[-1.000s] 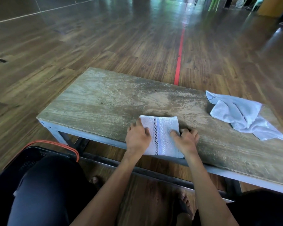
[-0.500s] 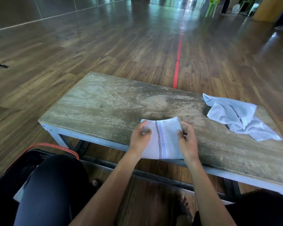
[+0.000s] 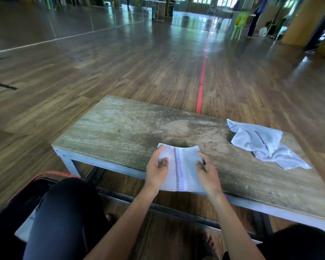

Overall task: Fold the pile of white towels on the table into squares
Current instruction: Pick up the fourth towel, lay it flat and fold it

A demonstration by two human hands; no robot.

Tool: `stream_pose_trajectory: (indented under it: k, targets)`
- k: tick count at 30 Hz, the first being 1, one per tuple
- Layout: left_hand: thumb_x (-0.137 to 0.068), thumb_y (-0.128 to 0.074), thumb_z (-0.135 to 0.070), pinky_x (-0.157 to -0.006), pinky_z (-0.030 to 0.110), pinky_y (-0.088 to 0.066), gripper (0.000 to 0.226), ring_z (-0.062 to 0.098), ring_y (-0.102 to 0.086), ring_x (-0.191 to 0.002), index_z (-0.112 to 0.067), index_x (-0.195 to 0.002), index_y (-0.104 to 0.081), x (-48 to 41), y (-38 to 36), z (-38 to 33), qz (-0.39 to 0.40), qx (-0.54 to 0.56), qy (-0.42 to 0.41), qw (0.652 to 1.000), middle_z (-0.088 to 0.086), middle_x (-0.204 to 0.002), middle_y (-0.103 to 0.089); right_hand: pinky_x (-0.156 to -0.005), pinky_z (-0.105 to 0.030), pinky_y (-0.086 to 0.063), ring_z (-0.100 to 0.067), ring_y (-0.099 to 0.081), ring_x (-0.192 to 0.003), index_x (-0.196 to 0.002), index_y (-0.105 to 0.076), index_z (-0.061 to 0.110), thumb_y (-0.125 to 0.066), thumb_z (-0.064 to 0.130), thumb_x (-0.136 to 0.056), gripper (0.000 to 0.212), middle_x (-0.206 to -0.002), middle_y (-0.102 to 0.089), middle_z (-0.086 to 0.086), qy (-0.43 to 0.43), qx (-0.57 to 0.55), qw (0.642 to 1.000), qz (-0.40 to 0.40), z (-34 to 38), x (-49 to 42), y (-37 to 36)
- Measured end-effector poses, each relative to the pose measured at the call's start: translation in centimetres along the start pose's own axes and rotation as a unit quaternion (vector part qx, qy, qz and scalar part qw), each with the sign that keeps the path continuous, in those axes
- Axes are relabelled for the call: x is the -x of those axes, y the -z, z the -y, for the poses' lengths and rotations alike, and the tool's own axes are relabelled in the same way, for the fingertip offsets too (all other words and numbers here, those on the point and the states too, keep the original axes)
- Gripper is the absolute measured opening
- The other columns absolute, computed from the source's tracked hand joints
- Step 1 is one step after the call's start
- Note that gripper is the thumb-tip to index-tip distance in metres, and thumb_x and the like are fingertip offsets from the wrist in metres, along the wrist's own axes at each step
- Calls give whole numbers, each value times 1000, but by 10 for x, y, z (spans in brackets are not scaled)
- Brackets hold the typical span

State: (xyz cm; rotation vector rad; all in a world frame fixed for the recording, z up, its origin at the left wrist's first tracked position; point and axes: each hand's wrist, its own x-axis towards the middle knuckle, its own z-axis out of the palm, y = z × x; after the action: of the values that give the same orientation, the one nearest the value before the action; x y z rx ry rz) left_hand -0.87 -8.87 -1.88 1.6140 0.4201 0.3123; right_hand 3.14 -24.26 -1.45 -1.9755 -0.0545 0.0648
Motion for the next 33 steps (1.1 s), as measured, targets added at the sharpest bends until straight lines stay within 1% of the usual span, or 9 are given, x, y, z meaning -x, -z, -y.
stream_pose_trajectory:
  k: [4, 7, 12, 15, 18, 20, 23, 28, 33]
  targets:
    - [-95, -52, -10, -95, 11, -32, 45, -9, -40, -115, -21, -138, -45, 8, 23, -28, -2, 11, -29, 1000, -15, -131, -45, -108, -33, -34, -15, -45, -124, -121, -53, 30, -45, 16, -98, 29, -134, -51, 4, 30, -20, 999, 9, 32, 9, 2]
    - [-96, -52, -14, -103, 25, -36, 46, 3, -40, -125, -27, -139, -43, 16, 52, -48, -9, 11, -59, 998, -15, -138, -42, -99, -28, -37, -14, -48, -120, -114, -53, 37, -44, 14, -97, 30, -128, -53, 6, 69, -27, 997, 22, 63, 17, -1]
    - [-96, -52, -15, -103, 32, -42, 48, 10, -47, -123, -24, -141, -40, 38, 106, -74, -65, -3, -112, 992, -9, -138, -46, -76, -25, -38, -10, -47, -102, -122, -52, 31, -41, 14, -99, 31, -124, -50, 4, 116, -12, 988, 97, 118, 35, -16]
    - [-96, -53, -15, -89, 12, -42, 48, -5, -49, -113, -23, -141, -39, 56, 137, -85, -115, -5, -132, 985, -19, -130, -47, -82, -39, -46, -33, -52, -107, -125, -52, 28, -41, 15, -99, 31, -126, -55, -10, 138, -15, 982, 132, 145, 48, -35]
    - [-95, -54, -14, -76, 7, -43, 46, -18, -53, -91, -27, -137, -42, 78, 170, -93, -167, 7, -126, 978, -26, -113, -52, -68, -24, -41, -20, -54, -102, -125, -52, 30, -40, 16, -99, 31, -121, -54, 2, 154, -28, 972, 175, 165, 60, -61]
    - [-92, -57, -12, -86, 20, -48, 47, -3, -58, -97, -24, -136, -45, 92, 194, -96, -208, 7, -120, 971, -13, -118, -57, -69, -21, -38, -3, -51, -95, -122, -52, 32, -40, 18, -98, 30, -122, -51, 8, 166, -34, 963, 207, 177, 70, -80]
    - [-88, -61, -12, -97, 34, -48, 50, 14, -58, -111, -21, -135, -47, 115, 230, -100, -248, -17, -126, 960, 0, -128, -56, -72, -19, -40, -14, -55, -97, -118, -54, 33, -42, 16, -97, 30, -114, -54, 8, 183, -50, 949, 253, 193, 86, -110]
    - [-89, -61, -7, -92, 33, -49, 51, 12, -60, -98, -20, -135, -46, 156, 281, -94, -319, -23, -120, 940, 2, -118, -59, -94, -44, -45, -35, -50, -114, -124, -53, 29, -43, 14, -96, 33, -115, -59, 1, 210, -39, 916, 338, 215, 119, -160]
    - [-89, -62, -10, -82, 12, -46, 61, -7, -56, -90, -16, -144, -37, 179, 318, -71, -390, -40, -92, 916, -3, -121, -57, -90, -37, -45, -23, -56, -107, -126, -52, 26, -42, 14, -96, 34, -114, -56, 8, 243, -24, 881, 405, 222, 140, -210]
